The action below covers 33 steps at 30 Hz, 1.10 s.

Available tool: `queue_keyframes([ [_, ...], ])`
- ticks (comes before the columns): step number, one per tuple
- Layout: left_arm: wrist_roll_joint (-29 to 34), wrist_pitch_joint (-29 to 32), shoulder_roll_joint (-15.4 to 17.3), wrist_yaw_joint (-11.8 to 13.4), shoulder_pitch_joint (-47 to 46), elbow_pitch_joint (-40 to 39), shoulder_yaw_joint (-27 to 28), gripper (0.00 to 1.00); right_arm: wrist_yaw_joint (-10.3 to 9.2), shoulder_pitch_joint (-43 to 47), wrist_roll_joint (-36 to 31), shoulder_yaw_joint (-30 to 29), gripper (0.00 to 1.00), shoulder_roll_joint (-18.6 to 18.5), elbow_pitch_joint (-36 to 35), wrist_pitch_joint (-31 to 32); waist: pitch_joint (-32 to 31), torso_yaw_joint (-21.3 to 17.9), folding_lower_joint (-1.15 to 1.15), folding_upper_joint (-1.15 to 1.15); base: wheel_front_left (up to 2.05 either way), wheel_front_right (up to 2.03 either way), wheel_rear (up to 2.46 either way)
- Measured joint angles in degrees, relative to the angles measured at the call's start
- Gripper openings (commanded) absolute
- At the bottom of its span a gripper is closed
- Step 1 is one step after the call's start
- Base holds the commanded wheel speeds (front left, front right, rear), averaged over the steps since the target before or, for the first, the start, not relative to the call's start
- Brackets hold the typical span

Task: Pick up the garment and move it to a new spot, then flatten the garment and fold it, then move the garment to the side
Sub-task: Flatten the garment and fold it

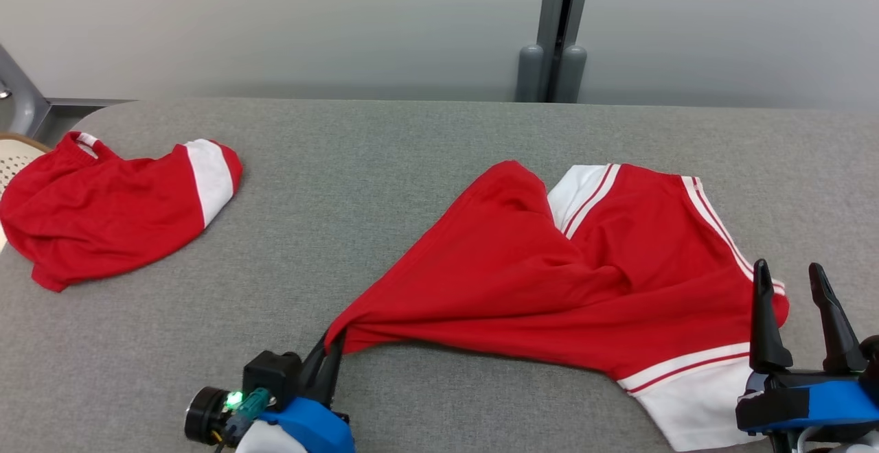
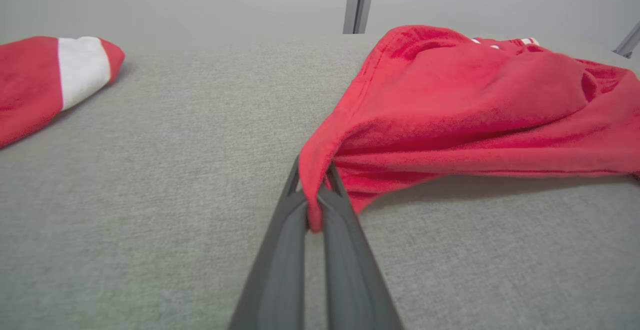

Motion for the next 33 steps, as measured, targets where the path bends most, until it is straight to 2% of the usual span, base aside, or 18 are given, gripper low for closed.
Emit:
queue_keyframes([
  [8, 0.0, 0.0, 2.5, 1.3, 5.1, -2.8, 8.3, 0.00, 0.00, 0.6, 0.0, -0.4, 1.00, 0.1, 0.1, 0.0, -0.6, 3.3, 0.00, 0.00, 0.00, 0.00, 0.00],
  [15, 1.2, 0.0, 2.6, 0.6, 7.0, -2.0, 10.6, 0.00, 0.00, 0.6, 0.1, -0.4, 1.00, 0.2, 0.7, 0.0, -1.1, 5.1, 0.00, 0.00, 0.00, 0.00, 0.00],
  [16, 1.3, 0.0, 2.3, 0.4, 7.2, -1.8, 10.9, 0.70, 0.00, 0.6, 0.1, -0.4, 1.00, 0.2, 0.8, 0.0, -1.3, 5.2, 0.00, 0.00, 0.00, 0.00, 0.00],
  [17, 1.4, 0.0, 2.0, 0.3, 7.3, -1.9, 11.3, 1.00, 0.00, 0.6, 0.1, -0.3, 1.00, 0.2, 0.8, 0.0, -1.4, 5.3, 0.00, 0.00, 0.00, 0.00, 0.00],
  [33, 8.2, 0.0, -3.1, -1.1, 8.2, -22.5, 20.0, 1.00, 0.00, 0.7, 0.4, -0.5, 1.00, 0.0, 1.1, 0.0, -2.5, 4.1, 0.01, 0.00, 0.00, 0.00, 0.00],
])
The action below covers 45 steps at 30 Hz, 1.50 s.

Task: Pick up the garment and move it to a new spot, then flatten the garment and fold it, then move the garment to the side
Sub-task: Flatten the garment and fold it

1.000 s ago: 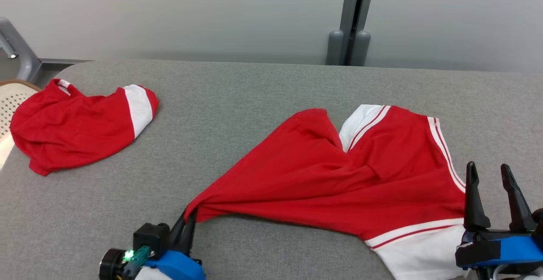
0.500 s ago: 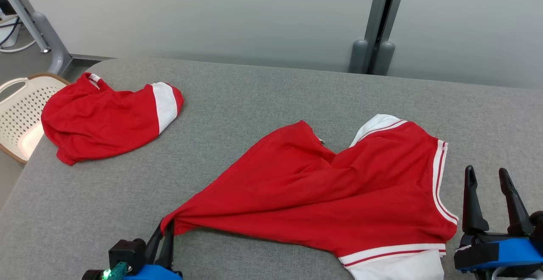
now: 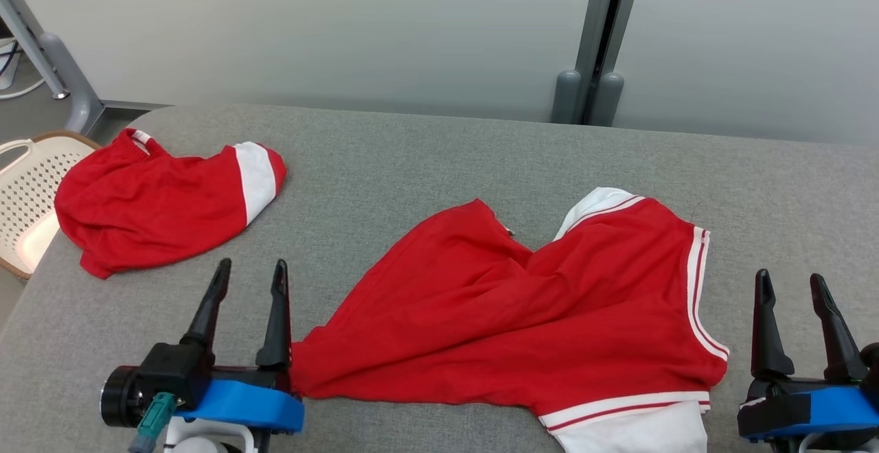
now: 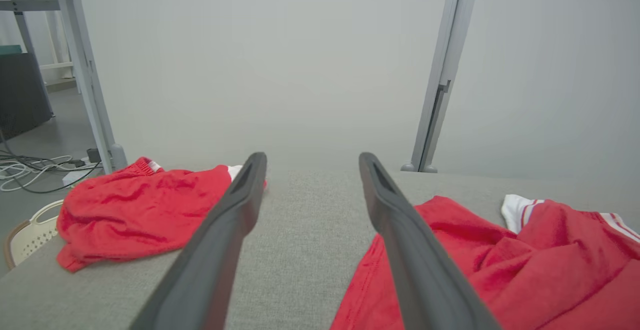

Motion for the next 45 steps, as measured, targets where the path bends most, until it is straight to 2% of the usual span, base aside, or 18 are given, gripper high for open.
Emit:
queue_keyframes([
  [4, 2.0, 0.0, -0.6, 0.4, 0.0, -2.4, 2.0, 1.00, 0.00, 0.1, 0.0, -0.1, 1.00, -0.1, 0.3, 0.0, -0.2, -0.9, 0.00, 0.00, 0.00, 0.00, 0.00],
  [9, 4.7, 0.0, -0.8, 1.9, 0.1, -1.5, 3.9, 1.00, 0.00, 0.7, -0.1, -0.3, 1.00, -0.2, 0.7, 0.0, -0.4, -2.0, 0.00, 0.00, 0.00, 0.00, 0.00],
  [19, 6.8, 0.0, -0.9, 1.9, 0.1, 0.4, 5.1, 1.00, 0.00, 1.1, -0.9, -0.4, 1.00, -0.3, 4.4, 0.0, -0.7, -2.8, 0.00, 0.00, 0.00, 0.00, 0.00],
  [23, 7.0, 0.0, -1.0, 1.9, 0.1, 0.7, 5.2, 1.00, 0.00, -0.5, -1.1, 0.1, 1.00, -1.7, 6.8, 0.0, -0.5, -2.5, 0.00, 0.00, 0.00, 0.00, 0.00],
  [37, 6.5, 0.0, -1.7, 1.4, -2.0, 0.5, 4.1, 1.00, 0.00, -21.0, -3.6, 5.3, 1.00, -10.2, 16.5, 1.6, 3.6, -0.5, 0.00, 0.00, 0.00, 0.00, 0.00],
  [44, 5.5, 0.0, -1.9, 1.7, -4.0, 0.1, 2.1, 1.00, 0.01, -29.6, -4.4, 8.3, 1.00, -13.9, 26.4, 3.3, 7.5, 2.3, 0.01, 0.00, 0.00, 0.00, 0.00],
  [45, 5.2, 0.0, -1.9, 1.9, -4.5, 0.1, 1.4, 1.00, 0.00, -31.2, -4.5, 9.0, 1.00, -14.8, 29.9, 3.7, 8.5, 3.2, 0.01, 0.00, 0.00, 0.00, 0.00],
])
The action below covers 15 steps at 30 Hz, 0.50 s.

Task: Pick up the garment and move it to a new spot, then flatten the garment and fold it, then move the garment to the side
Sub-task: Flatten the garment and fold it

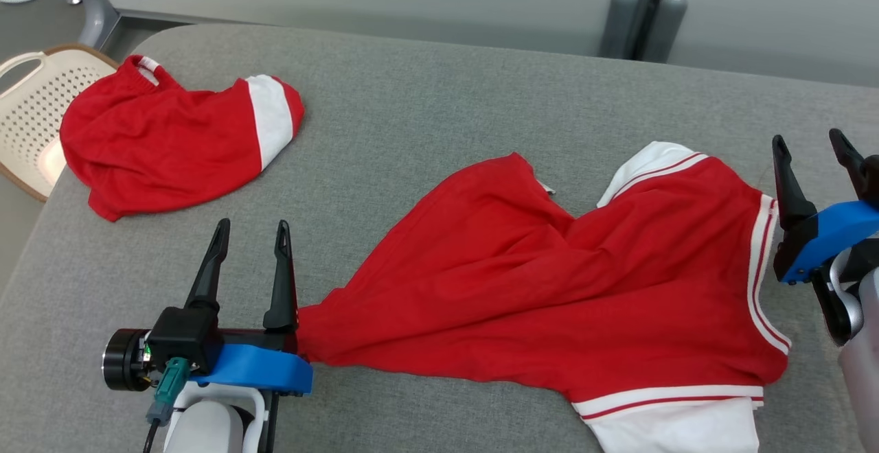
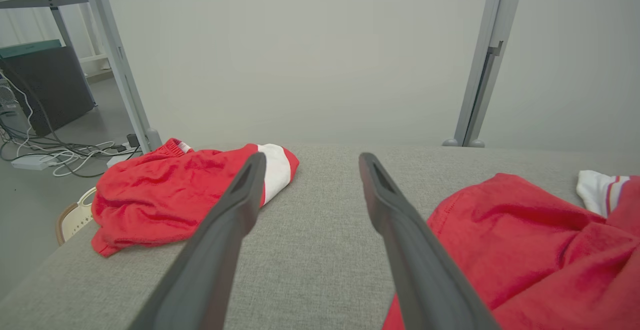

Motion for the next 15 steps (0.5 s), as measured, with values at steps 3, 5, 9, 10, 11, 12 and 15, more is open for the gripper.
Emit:
queue_keyframes([
  [3, -1.1, 0.0, 0.0, 0.3, -0.8, -0.1, -1.1, 1.00, 0.00, -1.8, -0.2, 0.6, 1.00, -1.4, 6.0, 1.5, 1.3, 1.4, 0.00, 0.00, 0.00, 0.00, 0.00],
  [5, -1.7, 0.0, 0.0, 0.6, -1.1, -0.1, -2.1, 1.00, 0.00, -2.2, -0.1, 1.1, 1.00, -2.0, 9.2, 1.8, 1.9, 2.4, 0.00, 0.00, 0.00, 0.00, 0.00],
  [9, -2.8, 0.0, 0.0, 1.5, -1.2, -0.3, -2.7, 1.00, 0.01, -2.8, 1.0, 2.9, 1.00, -2.0, 14.7, 3.1, 2.6, 3.8, 0.00, 0.00, 0.00, 0.00, 0.00],
  [10, -2.8, 0.0, 0.0, 1.5, -1.2, -0.4, -2.8, 1.00, 0.00, -2.9, 1.6, 3.5, 1.00, -2.0, 15.8, 3.4, 2.6, 3.8, 0.00, 0.00, 0.00, 0.00, 0.00],
  [11, -2.9, 0.0, 0.0, 1.7, -1.2, -0.4, -2.8, 1.00, 0.00, -2.9, 2.1, 4.2, 1.00, -2.0, 16.7, 3.4, 2.5, 3.8, 0.00, 0.00, 0.00, 0.00, 0.00],
  [12, -2.9, 0.0, 0.0, 2.0, -1.2, -0.4, -2.9, 1.00, 0.00, -3.1, 2.5, 4.8, 1.00, -2.0, 17.5, 3.4, 2.4, 3.7, 0.00, 0.00, 0.00, 0.00, 0.00],
  [15, -3.3, 0.0, 0.0, 2.0, -1.2, -0.4, -3.0, 1.00, 0.00, -3.5, 3.4, 6.7, 1.00, -2.0, 19.7, 4.6, 2.5, 3.4, 0.00, 0.00, 0.00, 0.00, 0.00],
])
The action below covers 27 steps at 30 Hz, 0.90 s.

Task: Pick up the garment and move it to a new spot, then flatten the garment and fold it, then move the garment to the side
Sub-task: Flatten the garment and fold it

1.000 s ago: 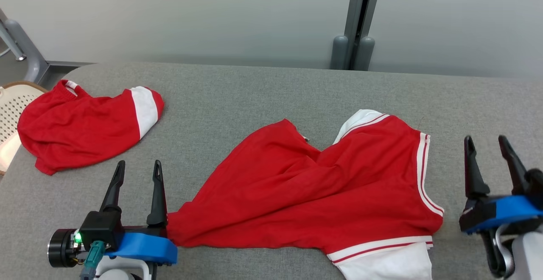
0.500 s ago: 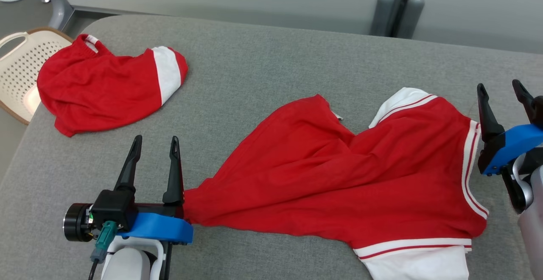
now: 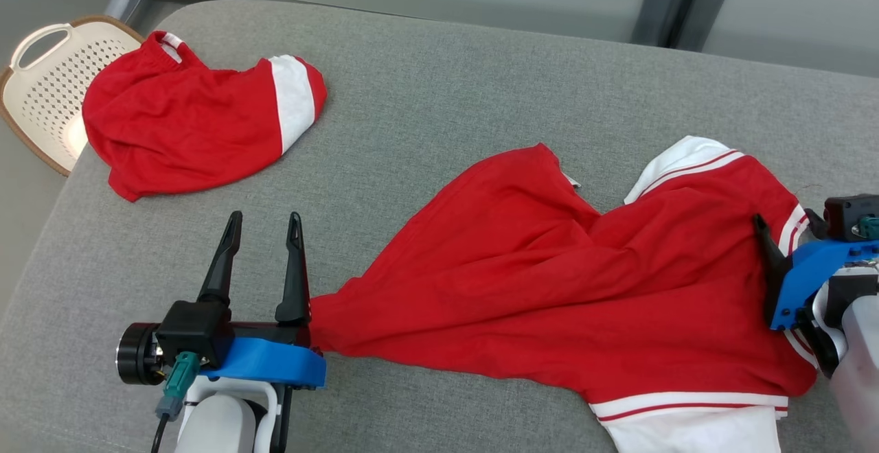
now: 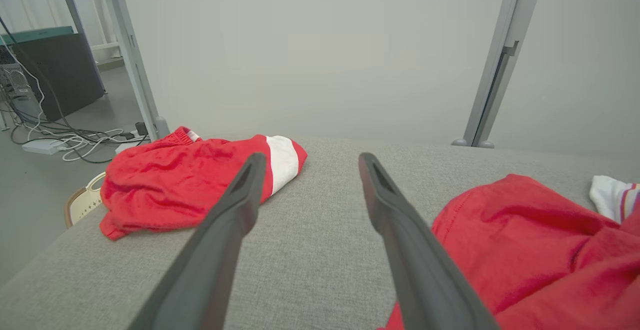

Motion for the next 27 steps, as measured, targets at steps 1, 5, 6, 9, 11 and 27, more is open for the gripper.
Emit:
queue_keyframes([
  [1, -0.1, 0.0, 0.0, 0.0, 0.0, 0.0, -0.1, 1.00, 0.00, -0.4, 0.3, 0.6, 1.00, 0.0, 0.5, 0.5, 0.1, -0.1, 0.00, 0.00, 0.00, 0.00, 0.00],
  [5, -0.5, 0.0, 0.0, 0.5, -0.6, -0.2, -1.0, 1.00, 0.00, -2.2, 2.0, 2.8, 0.00, -0.1, 1.6, 0.8, 0.8, -0.3, 0.00, 0.00, 0.00, 0.00, 0.00],
  [6, -0.5, 0.0, 0.0, 0.5, -0.8, -0.2, -1.0, 1.00, 0.00, -2.5, 2.6, 3.2, 0.00, -0.1, 1.7, 0.6, 0.9, -0.3, 0.00, 0.00, 0.00, 0.00, 0.00],
  [9, -0.6, 0.0, 0.0, 0.5, -0.9, -0.2, -1.0, 1.00, 0.01, -3.9, 3.5, 4.3, 0.00, -0.6, 2.0, -0.1, 1.3, -0.2, 0.00, 0.00, 0.00, 0.00, 0.00],
  [11, -0.6, 0.0, 0.0, 0.5, -1.0, -0.2, -1.0, 1.00, 0.01, -5.3, 4.0, 4.6, 0.00, -1.5, 2.1, -1.2, 1.4, -0.1, 0.00, 0.00, 0.00, 0.00, 0.00],
  [27, -1.6, 0.0, 0.0, 1.1, -1.3, -0.3, -1.1, 1.00, 0.01, -13.3, 2.9, 2.6, 1.00, -2.4, 7.7, -7.1, 1.9, 0.2, 0.00, 0.00, 0.00, 0.00, 0.00],
])
